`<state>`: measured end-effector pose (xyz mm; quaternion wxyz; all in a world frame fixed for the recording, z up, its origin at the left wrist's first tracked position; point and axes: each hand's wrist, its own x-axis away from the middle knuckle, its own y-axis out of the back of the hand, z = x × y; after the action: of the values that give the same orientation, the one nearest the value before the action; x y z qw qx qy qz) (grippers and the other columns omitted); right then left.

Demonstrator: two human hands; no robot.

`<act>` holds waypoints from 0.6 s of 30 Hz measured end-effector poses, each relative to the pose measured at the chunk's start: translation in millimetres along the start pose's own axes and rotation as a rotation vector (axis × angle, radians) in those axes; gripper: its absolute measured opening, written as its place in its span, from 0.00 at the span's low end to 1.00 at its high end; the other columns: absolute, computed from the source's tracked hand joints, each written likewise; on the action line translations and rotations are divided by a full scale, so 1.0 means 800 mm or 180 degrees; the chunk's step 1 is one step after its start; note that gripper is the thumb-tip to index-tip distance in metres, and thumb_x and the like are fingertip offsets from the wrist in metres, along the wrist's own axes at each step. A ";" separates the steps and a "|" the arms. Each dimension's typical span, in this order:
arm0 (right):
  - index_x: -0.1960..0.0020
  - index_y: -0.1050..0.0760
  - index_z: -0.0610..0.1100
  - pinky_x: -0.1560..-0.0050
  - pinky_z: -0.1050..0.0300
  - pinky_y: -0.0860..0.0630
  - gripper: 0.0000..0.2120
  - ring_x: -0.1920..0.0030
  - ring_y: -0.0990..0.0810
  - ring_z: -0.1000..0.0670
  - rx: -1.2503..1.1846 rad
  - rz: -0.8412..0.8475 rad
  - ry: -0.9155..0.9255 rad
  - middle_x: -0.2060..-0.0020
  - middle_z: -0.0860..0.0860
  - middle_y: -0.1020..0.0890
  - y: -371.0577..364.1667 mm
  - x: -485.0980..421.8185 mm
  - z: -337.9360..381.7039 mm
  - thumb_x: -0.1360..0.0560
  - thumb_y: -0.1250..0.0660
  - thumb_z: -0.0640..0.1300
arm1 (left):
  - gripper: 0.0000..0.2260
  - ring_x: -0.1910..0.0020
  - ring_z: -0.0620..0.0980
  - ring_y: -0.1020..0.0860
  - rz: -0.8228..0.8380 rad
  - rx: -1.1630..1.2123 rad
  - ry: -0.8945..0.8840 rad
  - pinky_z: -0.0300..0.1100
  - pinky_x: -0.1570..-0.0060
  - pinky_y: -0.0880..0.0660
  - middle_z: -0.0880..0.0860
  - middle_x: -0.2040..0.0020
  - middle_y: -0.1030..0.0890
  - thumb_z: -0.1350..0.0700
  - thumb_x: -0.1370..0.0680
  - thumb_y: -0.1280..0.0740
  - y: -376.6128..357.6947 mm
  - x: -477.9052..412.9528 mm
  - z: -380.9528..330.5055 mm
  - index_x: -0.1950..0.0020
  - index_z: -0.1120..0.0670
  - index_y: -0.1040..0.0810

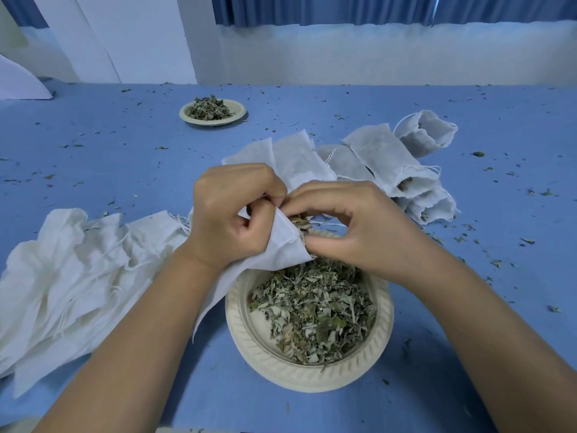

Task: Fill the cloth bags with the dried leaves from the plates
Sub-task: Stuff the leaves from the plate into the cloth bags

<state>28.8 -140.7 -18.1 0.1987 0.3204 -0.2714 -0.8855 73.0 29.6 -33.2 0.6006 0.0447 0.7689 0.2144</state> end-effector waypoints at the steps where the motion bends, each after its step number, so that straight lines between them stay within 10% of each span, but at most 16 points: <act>1: 0.48 0.20 0.39 0.46 0.56 0.23 0.16 0.49 0.20 0.50 -0.0230 -0.0002 -0.0145 0.51 0.48 0.18 0.003 0.001 0.000 0.33 0.31 0.26 | 0.11 0.72 0.44 0.39 -0.0022 -0.0030 0.0029 0.29 0.67 0.41 0.45 0.69 0.37 0.70 0.36 0.47 0.002 0.000 0.002 0.65 0.54 0.32; 5: 0.56 0.24 0.38 0.54 0.62 0.23 0.11 0.55 0.20 0.48 -0.0574 -0.0530 -0.0082 0.57 0.44 0.22 0.001 0.001 0.002 0.34 0.29 0.26 | 0.11 0.73 0.48 0.39 0.0065 -0.0184 -0.0061 0.30 0.68 0.42 0.50 0.73 0.35 0.71 0.36 0.46 0.005 -0.002 0.002 0.66 0.57 0.31; 10: 0.61 0.16 0.41 0.43 0.51 0.34 0.03 0.48 0.23 0.52 0.0797 -0.0200 0.0299 0.60 0.54 0.15 -0.006 0.001 0.001 0.30 0.29 0.37 | 0.11 0.69 0.43 0.41 0.0245 -0.0159 -0.0163 0.28 0.66 0.42 0.46 0.69 0.36 0.71 0.36 0.46 0.004 -0.001 0.003 0.65 0.56 0.31; 14: 0.55 0.17 0.46 0.37 0.41 0.41 0.15 0.41 0.29 0.52 0.0395 -0.0666 0.0167 0.55 0.58 0.16 0.017 0.006 0.006 0.22 0.42 0.48 | 0.09 0.72 0.47 0.41 0.0179 -0.0283 -0.0093 0.30 0.68 0.44 0.53 0.75 0.34 0.71 0.37 0.47 0.008 -0.004 0.002 0.69 0.60 0.30; 18: 0.63 0.21 0.42 0.30 0.45 0.50 0.22 0.31 0.34 0.55 0.0715 0.0386 0.0041 0.65 0.56 0.20 -0.003 0.006 0.008 0.22 0.45 0.55 | 0.10 0.74 0.49 0.38 0.0056 -0.0273 0.0004 0.31 0.69 0.42 0.51 0.74 0.34 0.71 0.37 0.47 0.007 -0.003 -0.002 0.68 0.59 0.30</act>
<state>20.5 -139.5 -17.8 0.2166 0.3293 -0.3864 -0.8339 71.3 33.4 -28.4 0.5996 0.0255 0.7590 0.2525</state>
